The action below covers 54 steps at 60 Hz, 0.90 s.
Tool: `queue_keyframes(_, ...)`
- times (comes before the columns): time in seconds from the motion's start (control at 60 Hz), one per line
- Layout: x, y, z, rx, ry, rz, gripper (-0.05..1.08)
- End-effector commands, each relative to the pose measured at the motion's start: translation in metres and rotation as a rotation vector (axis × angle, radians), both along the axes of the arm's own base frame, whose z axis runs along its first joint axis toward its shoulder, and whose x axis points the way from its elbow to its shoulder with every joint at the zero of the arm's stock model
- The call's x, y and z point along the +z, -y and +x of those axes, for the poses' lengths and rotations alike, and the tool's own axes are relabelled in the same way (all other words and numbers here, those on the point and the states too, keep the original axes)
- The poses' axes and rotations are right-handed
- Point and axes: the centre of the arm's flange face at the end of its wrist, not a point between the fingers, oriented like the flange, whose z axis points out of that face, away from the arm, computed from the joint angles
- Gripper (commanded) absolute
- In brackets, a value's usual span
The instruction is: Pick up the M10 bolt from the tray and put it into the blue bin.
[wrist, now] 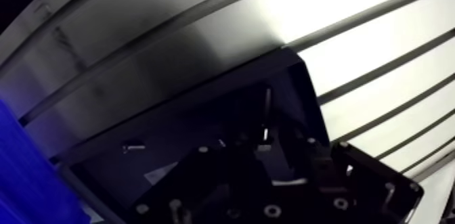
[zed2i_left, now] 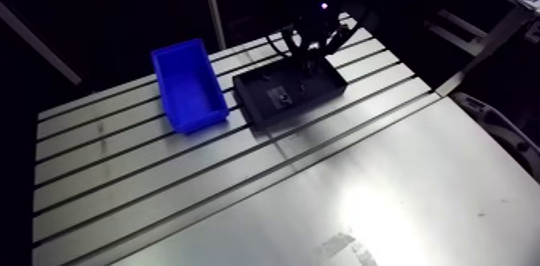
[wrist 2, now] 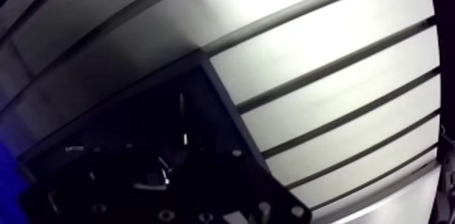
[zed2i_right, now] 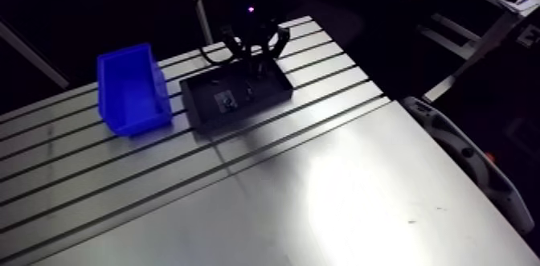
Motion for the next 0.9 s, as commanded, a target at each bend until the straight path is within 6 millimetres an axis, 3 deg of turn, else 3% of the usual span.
queue_keyframes(0.017,-0.0007,-0.0008,0.0003,-0.001,0.001,0.000,0.64)
queue_keyframes(0.6,-0.0063,-0.0010,0.0002,-0.003,0.009,-0.004,0.68)
queue_keyframes(0.817,-0.0062,-0.0011,0.0001,-0.003,0.008,-0.004,0.74)
queue_keyframes(0.9,-0.0062,-0.0011,0.0001,-0.003,0.008,-0.004,0.81)
